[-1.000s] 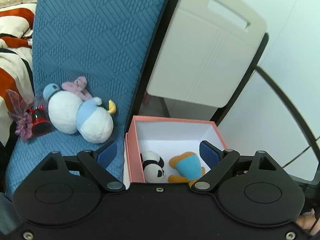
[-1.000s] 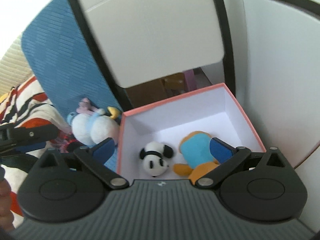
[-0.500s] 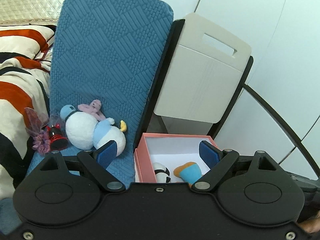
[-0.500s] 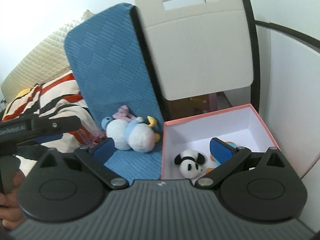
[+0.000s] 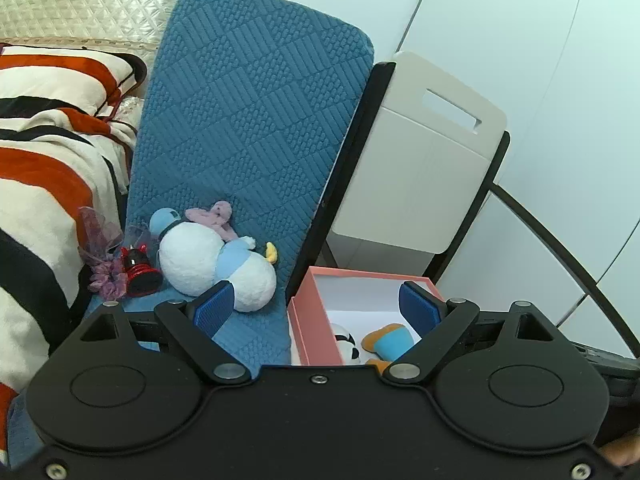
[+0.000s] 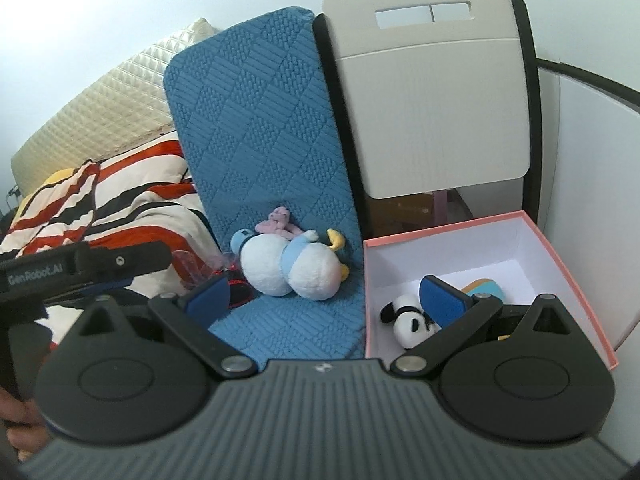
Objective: Organize objects
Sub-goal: 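Withdraw both tools from the box back toward the cushion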
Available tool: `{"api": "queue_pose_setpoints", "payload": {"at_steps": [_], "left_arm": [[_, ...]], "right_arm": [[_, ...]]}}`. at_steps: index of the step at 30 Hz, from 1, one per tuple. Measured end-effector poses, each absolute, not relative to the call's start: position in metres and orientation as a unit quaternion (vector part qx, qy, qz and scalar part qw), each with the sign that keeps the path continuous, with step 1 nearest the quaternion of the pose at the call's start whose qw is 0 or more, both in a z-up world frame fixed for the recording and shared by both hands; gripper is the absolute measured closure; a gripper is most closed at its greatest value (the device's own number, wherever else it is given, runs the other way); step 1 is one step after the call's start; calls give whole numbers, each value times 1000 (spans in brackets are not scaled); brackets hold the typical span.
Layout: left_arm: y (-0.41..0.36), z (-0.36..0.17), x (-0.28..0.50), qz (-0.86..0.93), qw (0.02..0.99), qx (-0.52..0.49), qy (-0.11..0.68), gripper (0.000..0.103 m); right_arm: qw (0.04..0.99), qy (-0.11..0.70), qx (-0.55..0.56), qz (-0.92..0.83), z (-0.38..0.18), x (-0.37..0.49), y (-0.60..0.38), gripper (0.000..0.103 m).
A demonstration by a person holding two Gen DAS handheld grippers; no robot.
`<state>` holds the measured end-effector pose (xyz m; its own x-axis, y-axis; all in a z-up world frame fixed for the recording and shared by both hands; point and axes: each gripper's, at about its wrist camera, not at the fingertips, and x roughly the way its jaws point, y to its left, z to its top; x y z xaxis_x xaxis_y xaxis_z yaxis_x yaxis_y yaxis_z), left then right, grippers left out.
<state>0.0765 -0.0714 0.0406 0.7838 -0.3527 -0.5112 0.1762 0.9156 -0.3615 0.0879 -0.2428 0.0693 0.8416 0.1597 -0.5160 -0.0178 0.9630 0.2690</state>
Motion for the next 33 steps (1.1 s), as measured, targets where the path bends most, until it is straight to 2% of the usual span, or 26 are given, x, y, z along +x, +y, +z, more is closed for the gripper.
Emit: {"api": "queue_pose_setpoints", "payload": {"at_steps": [17,33], "left_arm": [[-16,7,46,-84,937,-159,299,14],[5,-39,82,-44,946,-150,285,14]], "right_arm": [[955,261,111,90,45,91,-184,0],[962,224,100,119,-12,132,-184,0]]}}
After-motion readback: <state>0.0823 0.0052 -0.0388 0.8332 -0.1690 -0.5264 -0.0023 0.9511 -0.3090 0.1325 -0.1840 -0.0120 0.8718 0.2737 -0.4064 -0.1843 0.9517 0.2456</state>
